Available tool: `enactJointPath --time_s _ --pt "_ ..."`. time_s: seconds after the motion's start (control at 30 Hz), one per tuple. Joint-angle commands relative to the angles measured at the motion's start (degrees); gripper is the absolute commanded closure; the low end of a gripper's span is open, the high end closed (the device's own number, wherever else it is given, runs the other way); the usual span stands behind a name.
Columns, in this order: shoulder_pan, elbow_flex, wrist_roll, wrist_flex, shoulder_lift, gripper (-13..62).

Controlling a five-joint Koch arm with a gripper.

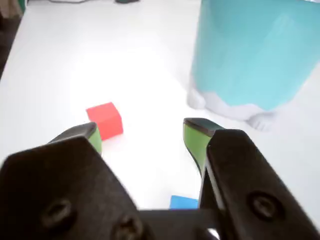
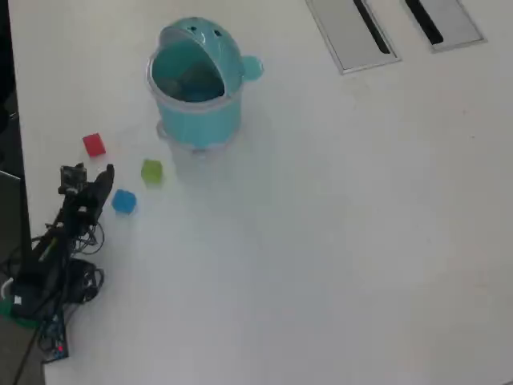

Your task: Grasp RGB lego blocks and put them in the bin one by one.

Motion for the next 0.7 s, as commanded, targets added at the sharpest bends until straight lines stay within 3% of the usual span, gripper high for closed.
enactJointPath --time_s 0.0,0.2,0.67 --pt "-0.8 -6.2 -2.9 -0.3 1.9 20.7" --pt "-8.7 -14.0 -2.9 12.9 -3.5 20.7" --pt "-14.4 -26.9 -5.5 17.4 -22.8 20.6"
